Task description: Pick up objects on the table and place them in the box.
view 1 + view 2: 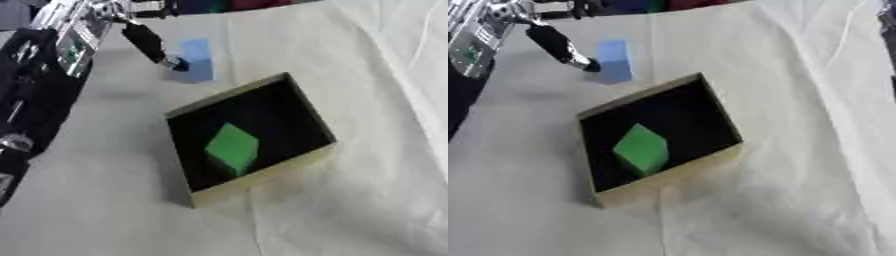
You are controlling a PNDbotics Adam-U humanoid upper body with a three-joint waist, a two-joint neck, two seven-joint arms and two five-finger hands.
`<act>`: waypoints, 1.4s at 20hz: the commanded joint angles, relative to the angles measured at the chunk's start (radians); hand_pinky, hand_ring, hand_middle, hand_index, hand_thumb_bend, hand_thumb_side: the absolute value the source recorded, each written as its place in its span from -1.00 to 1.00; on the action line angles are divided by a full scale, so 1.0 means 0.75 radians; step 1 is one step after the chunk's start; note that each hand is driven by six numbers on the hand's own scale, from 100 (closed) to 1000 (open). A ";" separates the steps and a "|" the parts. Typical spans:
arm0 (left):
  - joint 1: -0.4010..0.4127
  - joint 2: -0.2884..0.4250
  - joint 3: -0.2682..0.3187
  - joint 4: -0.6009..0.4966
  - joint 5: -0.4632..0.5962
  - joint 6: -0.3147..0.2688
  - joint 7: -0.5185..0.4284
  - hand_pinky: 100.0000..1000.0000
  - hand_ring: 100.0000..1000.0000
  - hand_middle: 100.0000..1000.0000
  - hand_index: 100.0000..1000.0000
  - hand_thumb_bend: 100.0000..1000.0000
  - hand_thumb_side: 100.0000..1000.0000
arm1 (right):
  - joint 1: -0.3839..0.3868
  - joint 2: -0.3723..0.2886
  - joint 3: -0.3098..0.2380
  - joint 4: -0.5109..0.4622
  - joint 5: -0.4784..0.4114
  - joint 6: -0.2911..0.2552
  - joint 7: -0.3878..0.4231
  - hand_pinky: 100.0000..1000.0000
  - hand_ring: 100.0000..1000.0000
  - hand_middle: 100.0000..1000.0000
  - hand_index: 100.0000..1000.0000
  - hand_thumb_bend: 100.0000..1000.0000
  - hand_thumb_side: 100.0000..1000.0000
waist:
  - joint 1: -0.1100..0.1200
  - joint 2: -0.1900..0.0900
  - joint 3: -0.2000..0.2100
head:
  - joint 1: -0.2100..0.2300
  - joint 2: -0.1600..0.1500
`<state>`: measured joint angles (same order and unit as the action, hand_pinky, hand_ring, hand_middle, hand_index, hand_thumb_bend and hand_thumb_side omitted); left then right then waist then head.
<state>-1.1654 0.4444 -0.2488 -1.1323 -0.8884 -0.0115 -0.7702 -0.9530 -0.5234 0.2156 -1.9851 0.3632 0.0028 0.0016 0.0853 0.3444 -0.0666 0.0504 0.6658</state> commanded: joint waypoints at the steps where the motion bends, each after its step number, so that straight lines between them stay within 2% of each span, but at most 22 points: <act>1: -0.042 0.008 0.014 -0.008 0.024 0.012 -0.014 0.78 0.75 0.75 1.00 0.13 -0.01 | -0.017 -0.008 -0.015 -0.014 0.010 0.004 -0.010 0.63 0.45 0.33 0.85 -1.00 0.71 | -0.002 -0.025 -0.005 | 0.007 -0.021; 9: -0.046 -0.011 0.019 0.038 -0.027 0.046 -0.010 0.79 0.78 0.76 1.00 0.17 -0.05 | -0.016 -0.002 -0.015 -0.017 0.004 0.006 -0.024 0.63 0.44 0.32 0.85 -1.00 0.72 | 0.001 -0.010 -0.029 | 0.016 -0.035; 18: -0.030 -0.035 0.033 0.104 -0.104 0.031 0.017 0.80 0.79 0.74 1.00 0.13 -0.04 | -0.014 -0.001 -0.013 -0.015 -0.007 0.013 -0.030 0.63 0.43 0.31 0.84 -1.00 0.73 | 0.003 0.013 -0.044 | 0.028 -0.045; 22: -0.026 -0.046 0.040 0.112 -0.074 0.029 0.043 0.71 0.66 0.60 0.91 -0.12 0.06 | -0.018 0.008 -0.011 -0.004 -0.005 0.014 -0.029 0.64 0.44 0.31 0.84 -1.00 0.73 | 0.002 0.017 -0.045 | 0.029 -0.043; 25: -0.026 -0.052 0.039 0.103 -0.013 0.031 0.072 0.55 0.45 0.39 0.73 -0.37 0.08 | -0.024 0.023 -0.010 0.017 0.008 0.011 -0.028 0.64 0.44 0.30 0.85 -1.00 0.73 | 0.000 0.017 -0.046 | 0.030 -0.040; 27: -0.027 -0.051 0.037 0.088 0.033 0.034 0.088 0.39 0.26 0.17 0.56 -0.62 0.03 | -0.022 0.027 -0.011 0.029 0.015 0.008 -0.032 0.64 0.44 0.30 0.85 -1.00 0.72 | 0.000 0.016 -0.046 | 0.030 -0.036; 28: -0.029 -0.048 0.033 0.082 0.055 0.040 0.093 0.31 0.16 0.09 0.49 -0.85 -0.10 | -0.021 0.030 -0.011 0.033 0.017 0.007 -0.034 0.64 0.44 0.30 0.85 -1.00 0.72 | 0.001 0.014 -0.046 | 0.031 -0.035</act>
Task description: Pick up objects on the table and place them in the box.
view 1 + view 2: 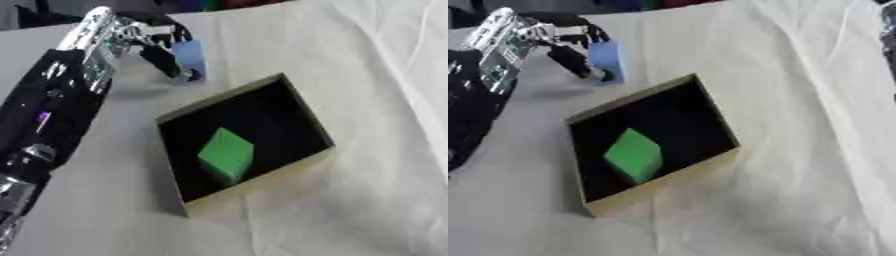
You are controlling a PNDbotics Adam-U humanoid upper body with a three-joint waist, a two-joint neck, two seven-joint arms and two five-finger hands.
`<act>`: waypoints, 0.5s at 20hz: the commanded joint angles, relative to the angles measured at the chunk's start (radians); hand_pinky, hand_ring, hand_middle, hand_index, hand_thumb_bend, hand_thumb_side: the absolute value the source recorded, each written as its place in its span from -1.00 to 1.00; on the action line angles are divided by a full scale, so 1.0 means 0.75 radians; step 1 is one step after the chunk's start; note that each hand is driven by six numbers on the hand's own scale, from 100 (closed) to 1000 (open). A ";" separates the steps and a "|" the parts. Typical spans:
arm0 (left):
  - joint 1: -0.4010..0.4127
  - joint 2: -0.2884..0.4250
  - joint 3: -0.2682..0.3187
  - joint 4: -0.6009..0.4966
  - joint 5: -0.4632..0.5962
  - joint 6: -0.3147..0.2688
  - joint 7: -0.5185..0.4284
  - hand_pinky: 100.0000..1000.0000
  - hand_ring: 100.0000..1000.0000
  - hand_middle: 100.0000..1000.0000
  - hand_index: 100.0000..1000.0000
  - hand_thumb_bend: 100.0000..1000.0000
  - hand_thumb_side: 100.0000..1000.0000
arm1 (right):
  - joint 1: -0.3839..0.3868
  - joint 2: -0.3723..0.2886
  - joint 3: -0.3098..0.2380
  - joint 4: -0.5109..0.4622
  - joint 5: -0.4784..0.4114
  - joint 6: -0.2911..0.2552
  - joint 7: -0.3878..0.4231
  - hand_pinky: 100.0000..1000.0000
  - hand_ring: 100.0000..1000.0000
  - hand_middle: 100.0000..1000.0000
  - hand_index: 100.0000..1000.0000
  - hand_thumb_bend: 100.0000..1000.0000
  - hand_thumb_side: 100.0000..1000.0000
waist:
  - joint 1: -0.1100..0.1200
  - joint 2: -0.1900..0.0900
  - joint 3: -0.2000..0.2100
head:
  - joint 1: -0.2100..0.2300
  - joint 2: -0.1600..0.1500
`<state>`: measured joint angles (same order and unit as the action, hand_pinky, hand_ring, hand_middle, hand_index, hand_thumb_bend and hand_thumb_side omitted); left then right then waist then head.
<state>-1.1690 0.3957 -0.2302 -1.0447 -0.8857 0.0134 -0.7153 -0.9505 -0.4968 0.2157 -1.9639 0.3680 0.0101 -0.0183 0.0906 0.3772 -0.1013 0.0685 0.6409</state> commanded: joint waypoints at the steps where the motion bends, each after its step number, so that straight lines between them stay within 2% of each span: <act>1: -0.026 0.021 0.004 -0.044 0.068 0.017 0.027 0.25 0.08 0.03 0.43 -0.96 -0.16 | -0.023 -0.004 -0.011 0.009 0.013 -0.003 -0.010 0.64 0.44 0.30 0.85 -1.00 0.72 | -0.006 -0.031 0.000 | 0.006 0.000; 5: -0.040 0.059 -0.009 -0.109 0.049 0.074 0.087 -0.10 -0.26 -0.28 0.09 -1.00 -0.89 | -0.014 -0.003 -0.010 0.021 0.016 -0.007 -0.012 0.64 0.44 0.29 0.85 -1.00 0.72 | -0.004 -0.041 0.002 | 0.004 0.009; 6: -0.042 0.064 -0.009 -0.127 0.030 0.094 0.108 -0.20 -0.36 -0.38 0.00 -1.00 -0.98 | -0.011 -0.002 -0.010 0.022 0.016 -0.008 -0.012 0.64 0.44 0.29 0.85 -1.00 0.72 | -0.004 -0.044 0.003 | 0.003 0.010; 10: -0.034 0.067 -0.031 -0.175 -0.048 0.141 0.182 -0.44 -0.56 -0.56 -0.16 -1.00 -1.00 | -0.005 0.001 -0.013 0.025 0.017 -0.009 -0.014 0.64 0.44 0.29 0.85 -1.00 0.72 | -0.004 -0.054 0.005 | 0.002 0.010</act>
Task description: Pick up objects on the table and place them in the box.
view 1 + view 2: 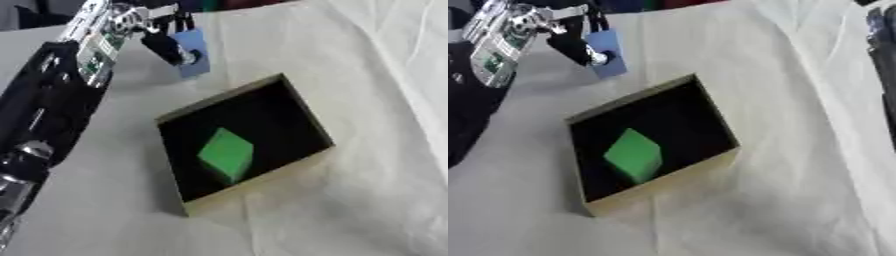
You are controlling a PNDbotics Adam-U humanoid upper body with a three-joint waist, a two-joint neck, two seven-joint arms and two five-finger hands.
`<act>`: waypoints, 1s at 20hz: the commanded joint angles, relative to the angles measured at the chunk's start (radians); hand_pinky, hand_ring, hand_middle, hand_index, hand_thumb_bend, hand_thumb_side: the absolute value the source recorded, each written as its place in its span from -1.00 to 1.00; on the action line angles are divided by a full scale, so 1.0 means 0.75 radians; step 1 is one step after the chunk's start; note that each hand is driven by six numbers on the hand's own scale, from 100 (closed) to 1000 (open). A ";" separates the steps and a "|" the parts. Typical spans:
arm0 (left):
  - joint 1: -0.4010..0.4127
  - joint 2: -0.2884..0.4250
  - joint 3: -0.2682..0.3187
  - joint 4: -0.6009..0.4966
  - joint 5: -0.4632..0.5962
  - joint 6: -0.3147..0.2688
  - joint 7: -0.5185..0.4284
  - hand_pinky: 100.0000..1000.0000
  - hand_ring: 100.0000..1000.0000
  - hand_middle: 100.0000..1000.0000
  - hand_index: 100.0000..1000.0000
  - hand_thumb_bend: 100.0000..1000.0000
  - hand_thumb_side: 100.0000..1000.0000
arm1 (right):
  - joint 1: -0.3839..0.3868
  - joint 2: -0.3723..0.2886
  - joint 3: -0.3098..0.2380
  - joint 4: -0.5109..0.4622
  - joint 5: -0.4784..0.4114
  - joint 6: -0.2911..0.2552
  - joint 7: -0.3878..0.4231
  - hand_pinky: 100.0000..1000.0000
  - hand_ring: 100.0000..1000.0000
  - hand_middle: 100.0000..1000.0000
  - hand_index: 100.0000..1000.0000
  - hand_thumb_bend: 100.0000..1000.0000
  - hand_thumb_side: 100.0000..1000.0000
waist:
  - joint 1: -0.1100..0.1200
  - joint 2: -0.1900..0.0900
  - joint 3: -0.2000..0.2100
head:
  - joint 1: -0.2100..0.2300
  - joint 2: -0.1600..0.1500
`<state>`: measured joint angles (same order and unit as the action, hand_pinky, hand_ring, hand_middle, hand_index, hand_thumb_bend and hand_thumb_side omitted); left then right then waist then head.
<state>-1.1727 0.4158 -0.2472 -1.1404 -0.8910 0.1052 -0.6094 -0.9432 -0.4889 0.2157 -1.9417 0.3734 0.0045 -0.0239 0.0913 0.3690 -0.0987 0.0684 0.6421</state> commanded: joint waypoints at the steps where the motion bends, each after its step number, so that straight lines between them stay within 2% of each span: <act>1: -0.027 0.040 -0.015 -0.059 -0.053 0.018 0.049 -0.47 -0.58 -0.57 -0.17 -1.00 -1.00 | -0.014 -0.007 -0.014 -0.005 0.010 -0.002 -0.006 0.64 0.44 0.29 0.85 -1.00 0.72 | -0.005 -0.045 0.002 | 0.001 0.009; 4: -0.025 0.043 -0.033 -0.092 -0.056 0.008 0.034 -0.54 -0.63 -0.62 -0.22 -1.00 -1.00 | -0.010 -0.003 -0.014 -0.005 0.009 -0.003 -0.004 0.64 0.44 0.29 0.85 -1.00 0.72 | -0.007 -0.052 0.005 | 0.002 0.010; 8: -0.025 0.059 -0.044 -0.165 -0.030 0.007 -0.004 -0.52 -0.61 -0.59 -0.19 -1.00 -1.00 | -0.005 -0.002 -0.019 -0.007 0.012 -0.005 -0.006 0.64 0.44 0.29 0.85 -1.00 0.70 | -0.007 -0.061 0.010 | -0.002 0.015; 12: -0.027 0.079 -0.068 -0.299 0.038 -0.006 -0.022 -0.51 -0.62 -0.58 -0.18 -1.00 -1.00 | 0.002 0.000 -0.024 -0.002 0.021 -0.003 -0.009 0.63 0.44 0.29 0.85 -1.00 0.68 | -0.006 -0.074 0.024 | -0.012 0.035; 16: -0.019 0.095 -0.129 -0.446 0.127 -0.009 -0.028 -0.50 -0.62 -0.58 -0.17 -1.00 -1.00 | 0.002 0.004 -0.028 -0.005 0.027 -0.006 -0.012 0.63 0.45 0.29 0.85 -1.00 0.67 | -0.008 -0.087 0.037 | -0.014 0.053; 20: 0.001 0.092 -0.173 -0.580 0.214 0.033 -0.047 -0.49 -0.63 -0.57 -0.16 -1.00 -1.00 | 0.003 0.008 -0.031 -0.006 0.032 -0.007 -0.012 0.63 0.45 0.29 0.85 -1.00 0.66 | -0.011 -0.097 0.047 | -0.016 0.067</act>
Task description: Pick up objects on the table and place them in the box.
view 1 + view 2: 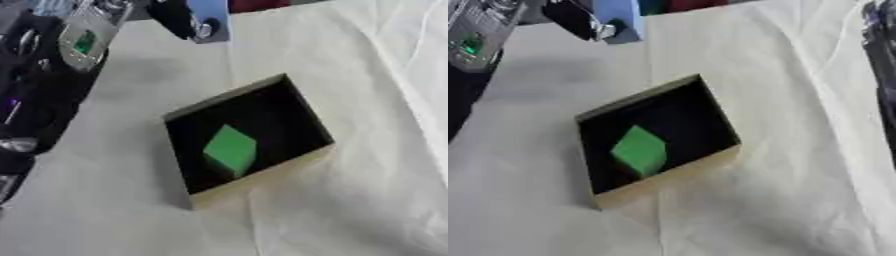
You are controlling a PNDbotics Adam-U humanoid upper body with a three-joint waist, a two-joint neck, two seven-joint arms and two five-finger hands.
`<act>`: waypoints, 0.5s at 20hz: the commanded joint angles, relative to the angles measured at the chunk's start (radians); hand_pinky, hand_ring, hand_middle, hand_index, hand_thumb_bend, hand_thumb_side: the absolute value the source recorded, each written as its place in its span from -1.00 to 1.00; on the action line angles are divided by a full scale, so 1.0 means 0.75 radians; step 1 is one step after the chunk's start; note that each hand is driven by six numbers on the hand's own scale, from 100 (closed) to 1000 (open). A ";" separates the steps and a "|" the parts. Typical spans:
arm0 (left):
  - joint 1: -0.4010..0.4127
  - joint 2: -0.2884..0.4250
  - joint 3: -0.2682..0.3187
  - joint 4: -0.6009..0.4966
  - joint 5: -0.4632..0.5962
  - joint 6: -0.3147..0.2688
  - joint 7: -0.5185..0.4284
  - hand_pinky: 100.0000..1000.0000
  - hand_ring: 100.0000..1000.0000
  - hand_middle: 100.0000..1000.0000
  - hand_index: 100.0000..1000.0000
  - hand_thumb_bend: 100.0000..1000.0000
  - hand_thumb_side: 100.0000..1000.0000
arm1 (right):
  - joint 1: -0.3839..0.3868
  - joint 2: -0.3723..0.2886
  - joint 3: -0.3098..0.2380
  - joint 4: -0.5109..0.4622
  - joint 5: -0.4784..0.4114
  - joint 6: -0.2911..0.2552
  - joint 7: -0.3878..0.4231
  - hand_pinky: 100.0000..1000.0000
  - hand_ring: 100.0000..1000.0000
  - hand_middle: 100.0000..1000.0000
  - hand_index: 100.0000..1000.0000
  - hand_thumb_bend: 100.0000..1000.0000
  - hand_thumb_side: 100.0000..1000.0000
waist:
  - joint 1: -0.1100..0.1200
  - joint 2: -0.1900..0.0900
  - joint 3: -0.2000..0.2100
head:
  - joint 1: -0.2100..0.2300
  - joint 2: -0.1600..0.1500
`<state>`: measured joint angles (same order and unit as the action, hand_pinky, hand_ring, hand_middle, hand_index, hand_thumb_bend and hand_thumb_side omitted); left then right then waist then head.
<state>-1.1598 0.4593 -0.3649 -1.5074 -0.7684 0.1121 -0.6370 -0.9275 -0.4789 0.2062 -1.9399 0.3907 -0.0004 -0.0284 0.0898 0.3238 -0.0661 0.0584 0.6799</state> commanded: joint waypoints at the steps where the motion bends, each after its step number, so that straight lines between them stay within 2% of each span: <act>1: -0.012 0.034 -0.030 -0.125 0.072 0.043 -0.018 -0.48 -0.63 -0.57 -0.16 -1.00 -1.00 | -0.017 -0.003 -0.019 -0.009 0.010 0.000 -0.006 0.63 0.45 0.29 0.85 -1.00 0.65 | -0.009 -0.040 0.006 | -0.003 0.020; 10: 0.035 0.030 -0.137 -0.399 0.239 0.216 -0.105 -0.44 -0.59 -0.54 -0.13 -1.00 -1.00 | -0.013 0.006 -0.027 -0.016 0.018 0.000 -0.009 0.63 0.45 0.29 0.85 -1.00 0.64 | -0.011 -0.048 0.016 | -0.008 0.031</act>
<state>-1.1200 0.4597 -0.4650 -1.7710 -0.6055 0.2567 -0.7102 -0.9236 -0.4703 0.1970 -1.9399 0.3958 -0.0013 -0.0301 0.0870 0.3131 -0.0547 0.0560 0.6946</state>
